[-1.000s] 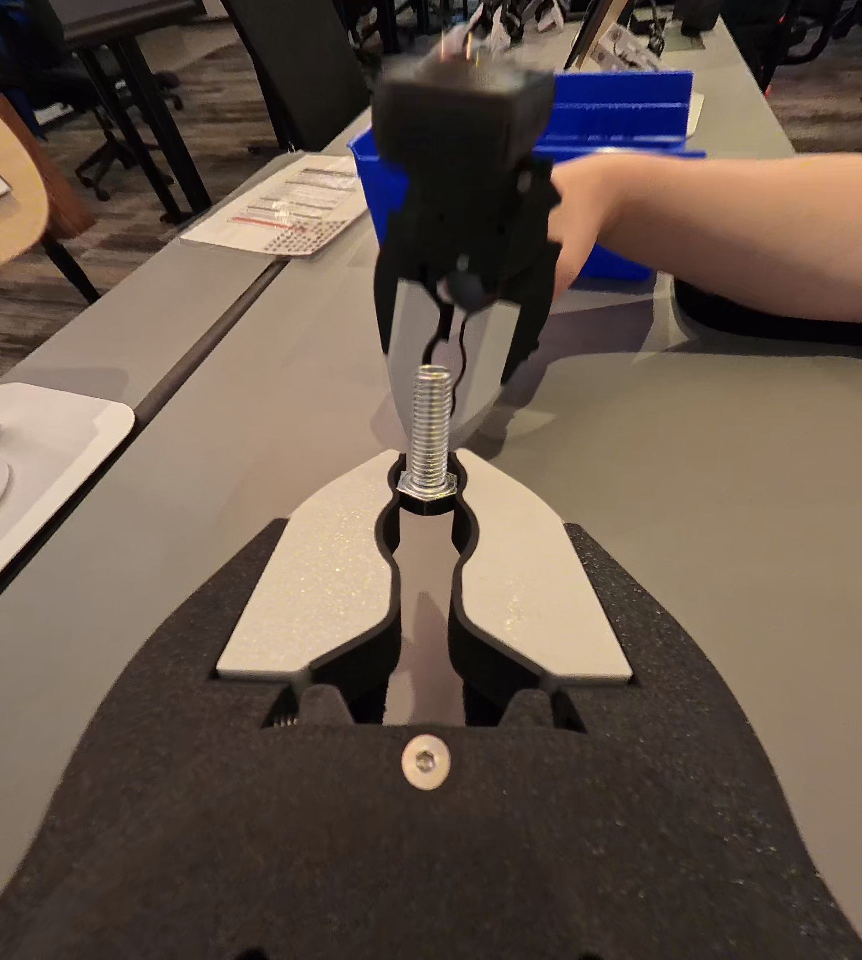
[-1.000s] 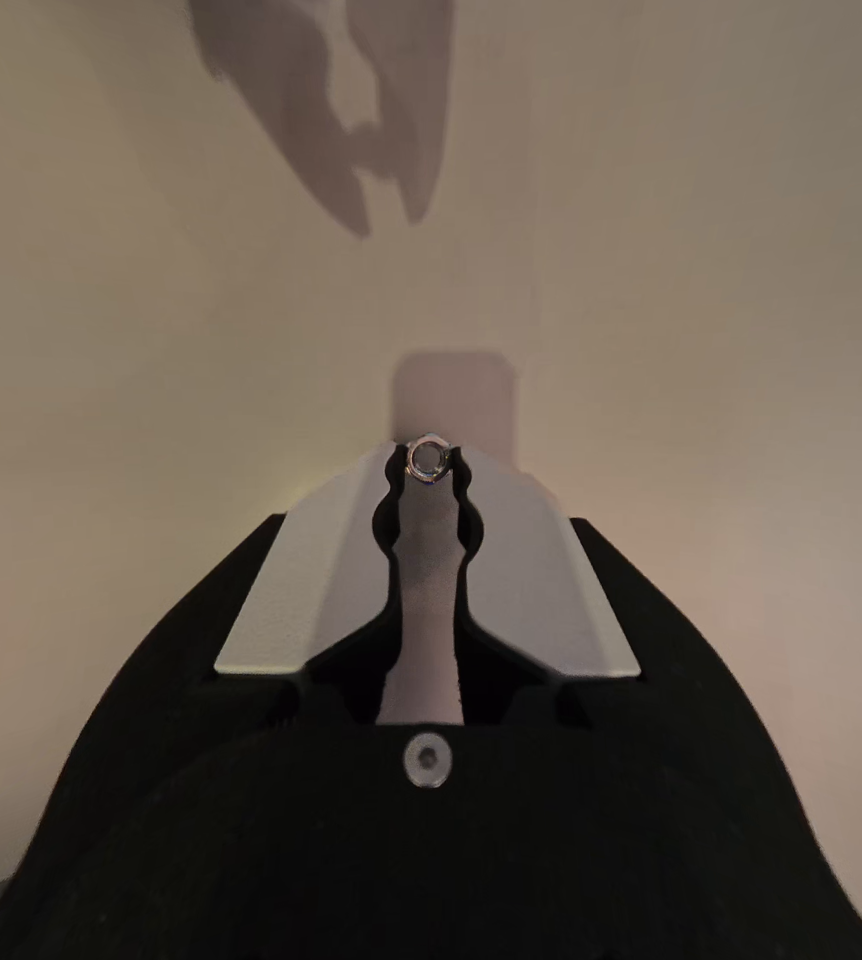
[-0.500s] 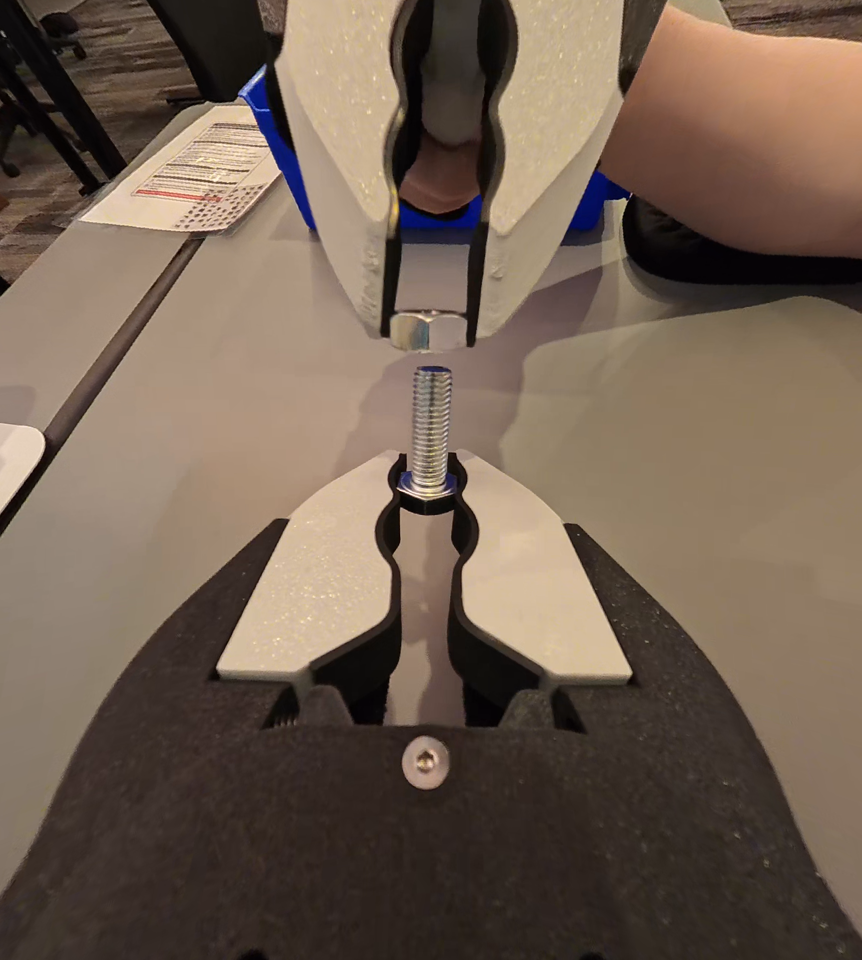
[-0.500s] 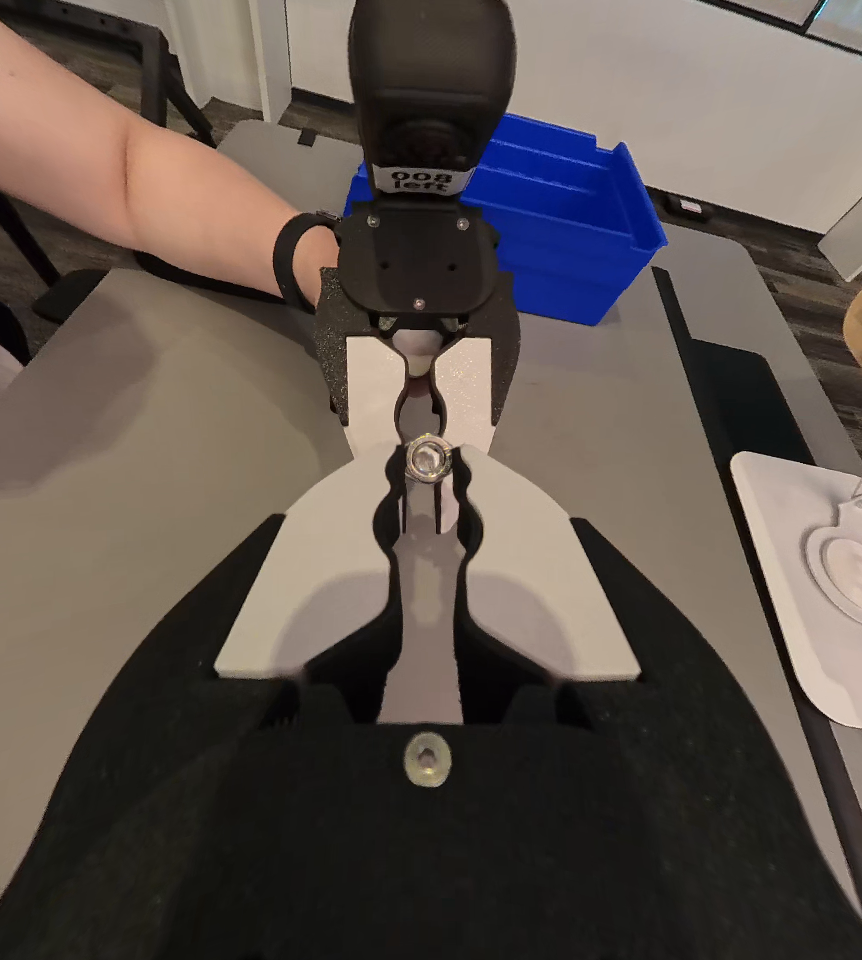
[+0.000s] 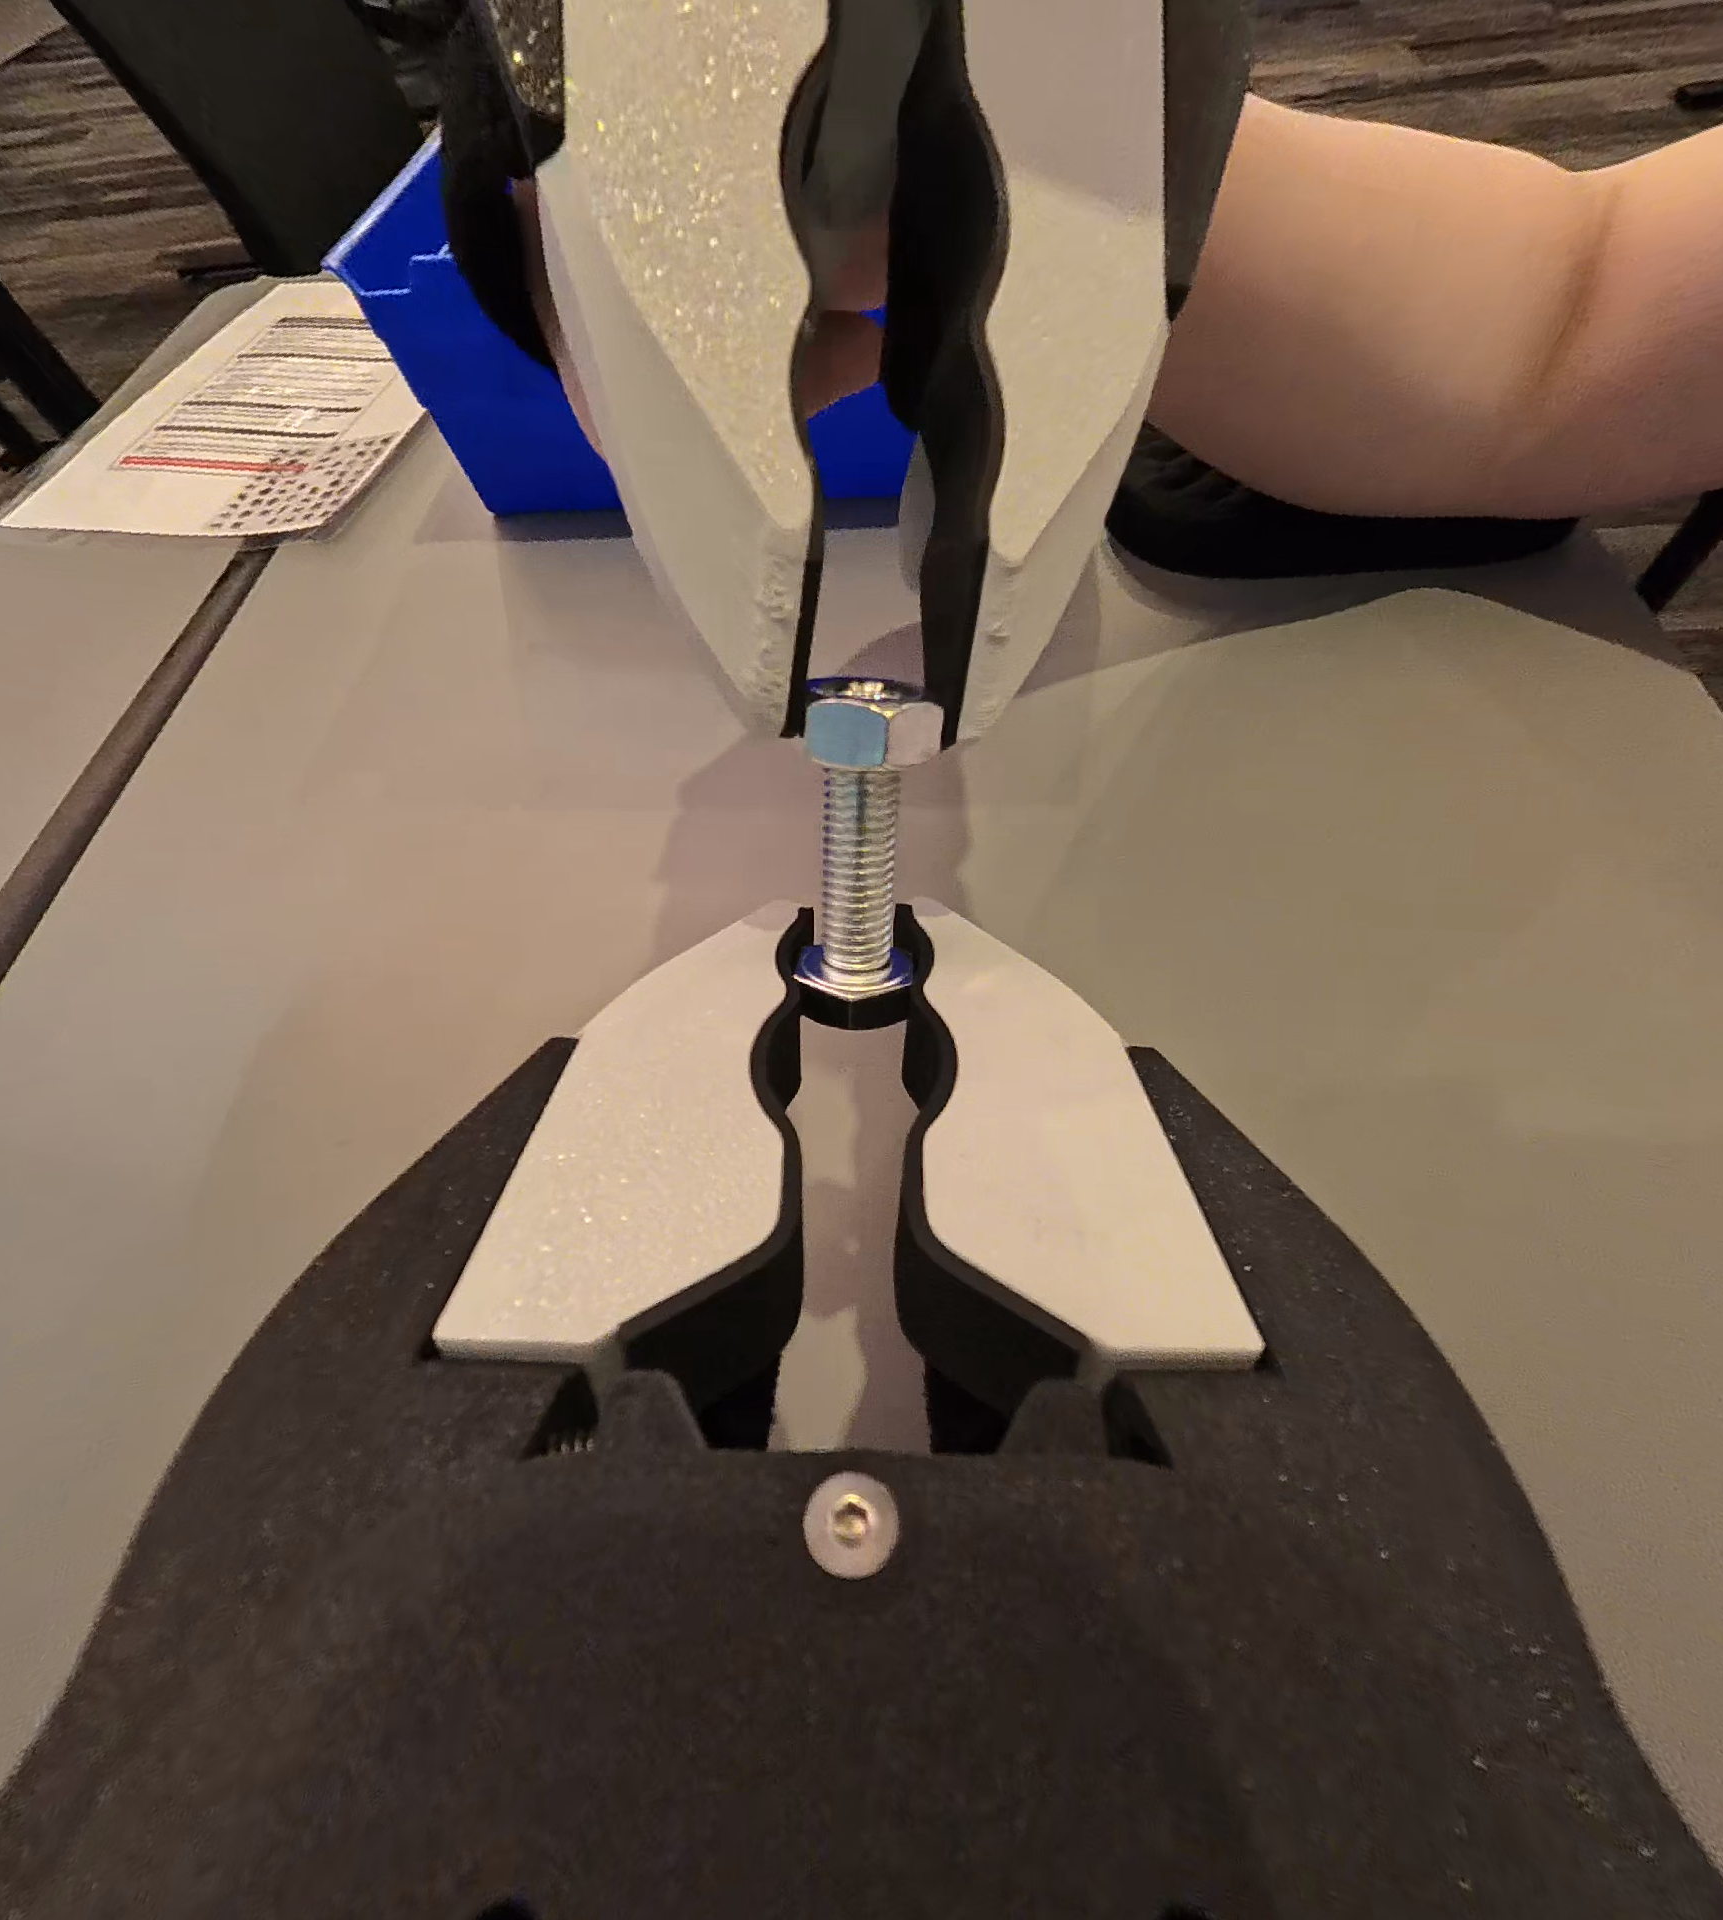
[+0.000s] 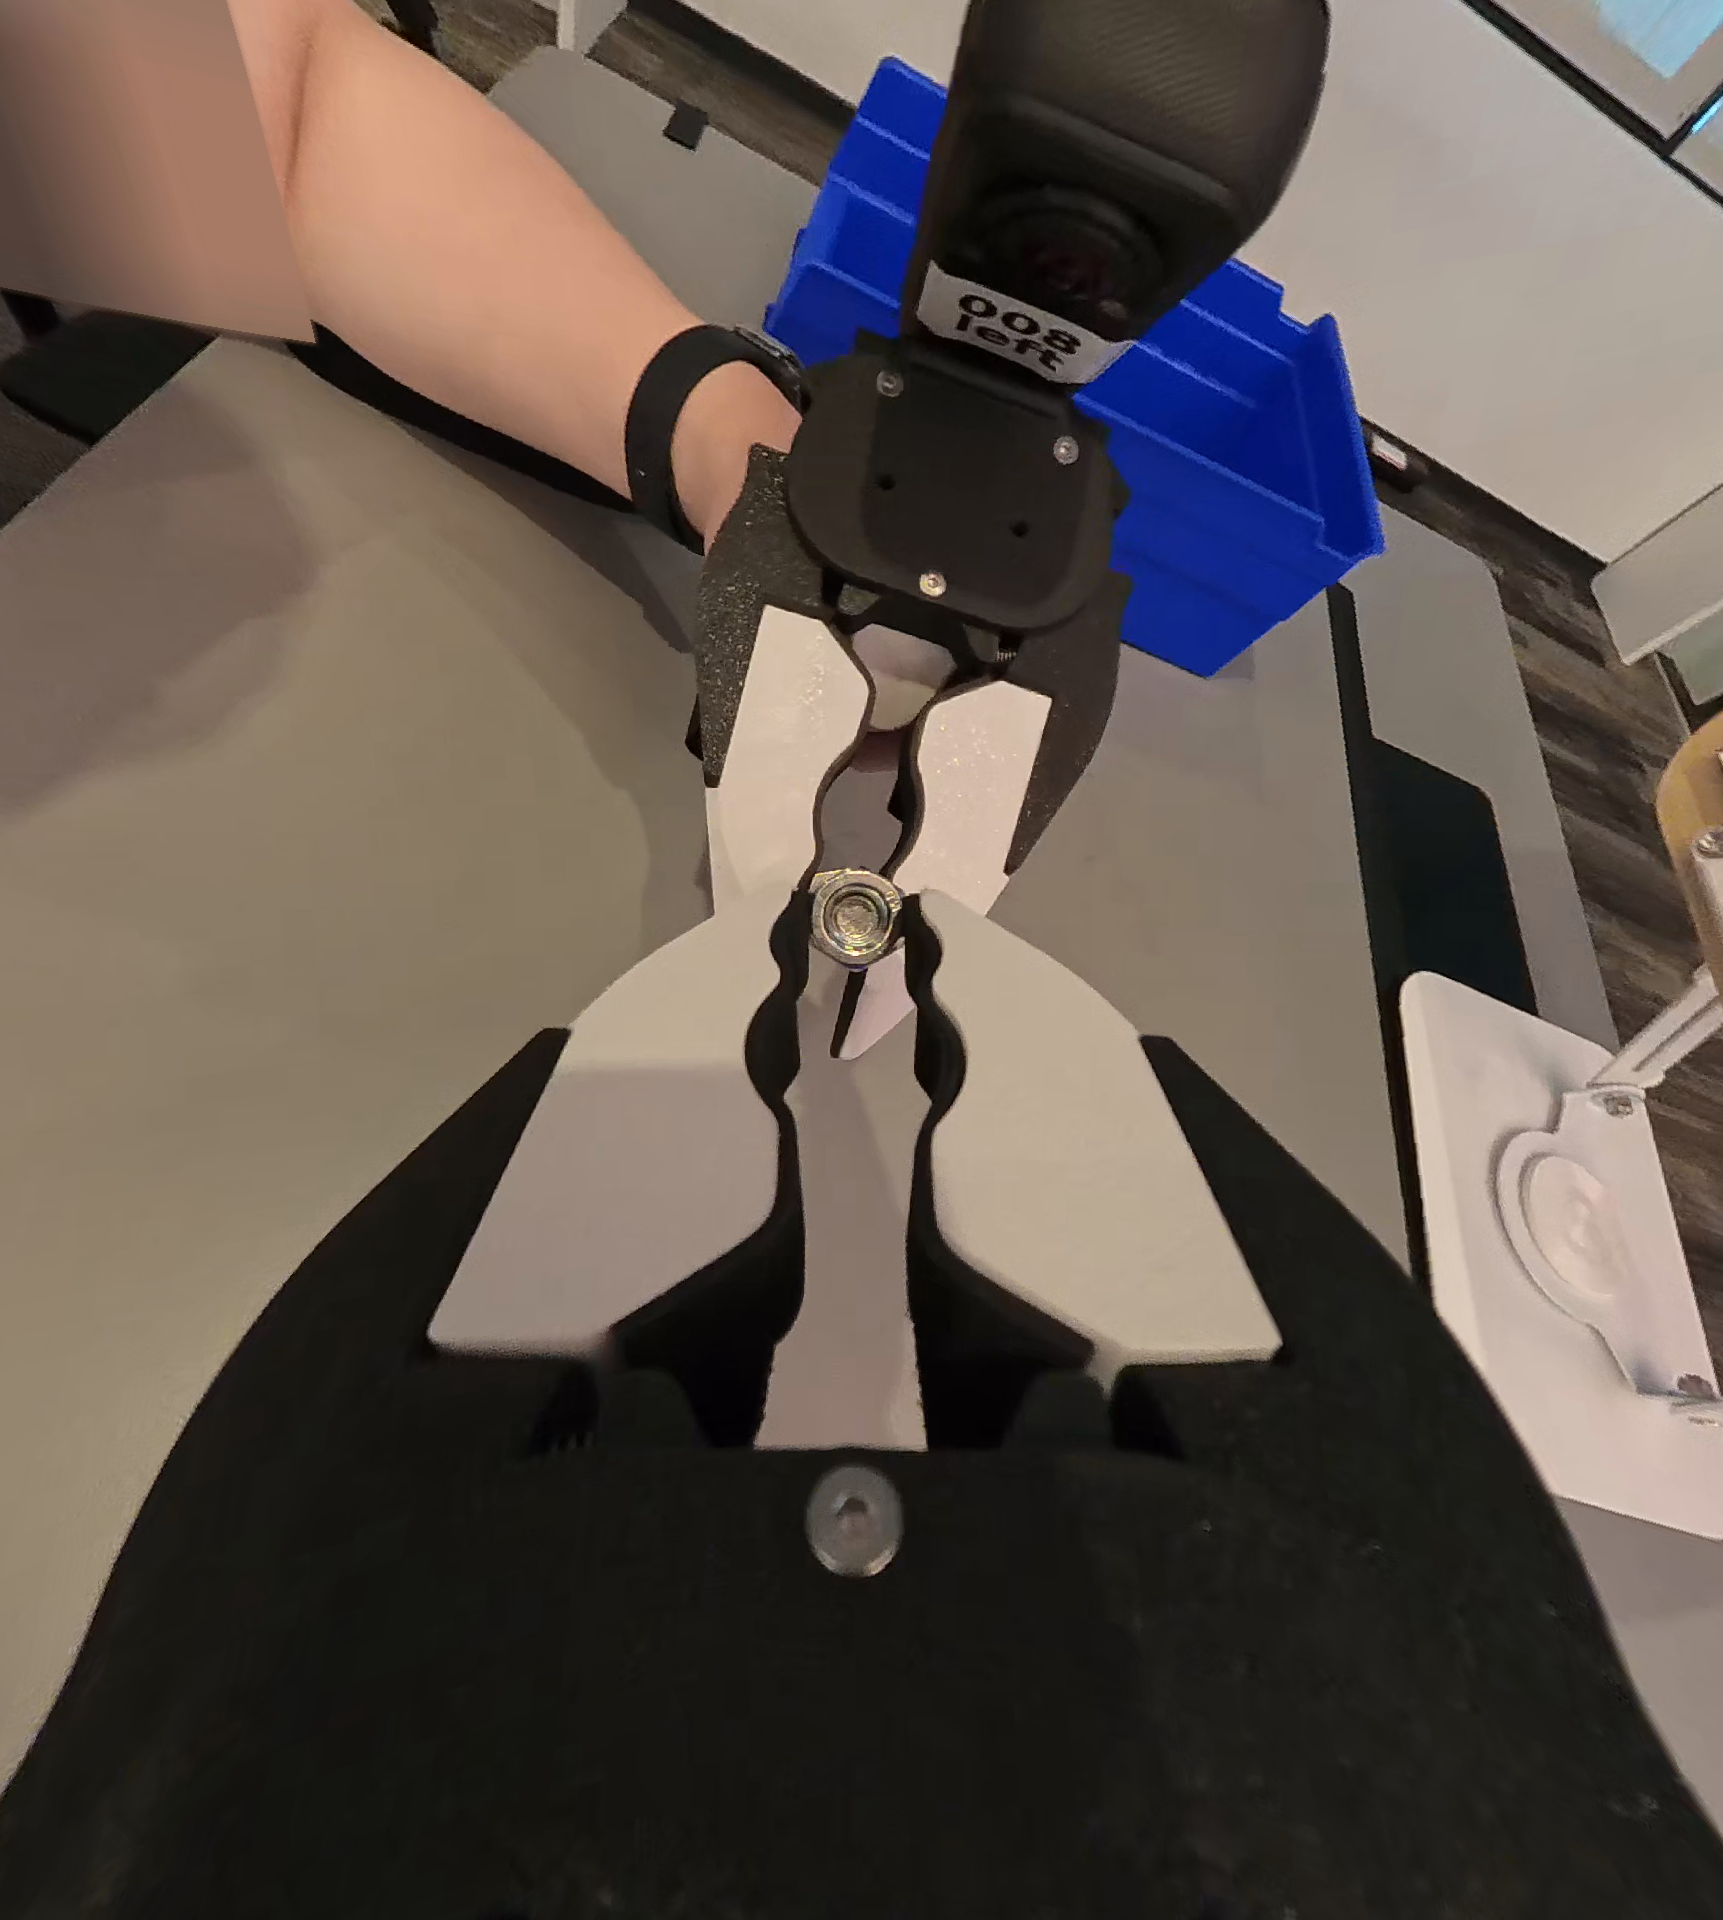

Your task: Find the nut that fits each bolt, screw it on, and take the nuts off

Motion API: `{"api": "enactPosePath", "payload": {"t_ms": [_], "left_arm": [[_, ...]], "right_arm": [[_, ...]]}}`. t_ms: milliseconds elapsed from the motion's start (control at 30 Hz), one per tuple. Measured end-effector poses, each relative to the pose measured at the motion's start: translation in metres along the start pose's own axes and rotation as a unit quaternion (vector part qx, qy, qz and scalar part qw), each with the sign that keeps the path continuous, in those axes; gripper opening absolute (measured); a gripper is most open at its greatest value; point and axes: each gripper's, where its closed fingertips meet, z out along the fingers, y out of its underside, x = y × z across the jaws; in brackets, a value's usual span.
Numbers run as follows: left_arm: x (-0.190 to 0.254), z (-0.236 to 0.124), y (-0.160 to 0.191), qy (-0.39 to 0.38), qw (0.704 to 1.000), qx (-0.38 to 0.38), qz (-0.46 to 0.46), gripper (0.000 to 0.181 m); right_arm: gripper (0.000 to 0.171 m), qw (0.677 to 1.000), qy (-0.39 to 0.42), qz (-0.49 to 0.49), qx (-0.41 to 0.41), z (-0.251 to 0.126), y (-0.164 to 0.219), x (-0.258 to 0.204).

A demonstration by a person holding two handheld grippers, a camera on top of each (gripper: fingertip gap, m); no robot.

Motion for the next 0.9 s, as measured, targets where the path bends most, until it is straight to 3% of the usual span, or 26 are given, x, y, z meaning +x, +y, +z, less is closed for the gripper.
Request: {"api": "enactPosePath", "payload": {"t_ms": [233,500,700,900], "left_arm": [[-0.025,-0.008,0.002,-0.070,0.997,-0.003,-0.033,0.014],[-0.055,-0.020,0.010,-0.177,0.982,-0.038,-0.055,0.014],[-0.069,-0.027,0.019,-0.238,0.967,-0.068,-0.067,0.014],[-0.075,-0.030,0.023,-0.279,0.955,-0.099,-0.027,0.014]], "right_arm": [[0.017,0.995,0.054,0.083,-0.006,0.005,0.004,0.024],[0.017,0.968,0.101,0.228,0.026,0.014,0.009,0.051],[0.017,0.931,0.138,0.336,0.044,0.021,0.014,0.062],[0.017,0.894,0.119,0.426,0.069,0.023,0.019,0.063]]}}
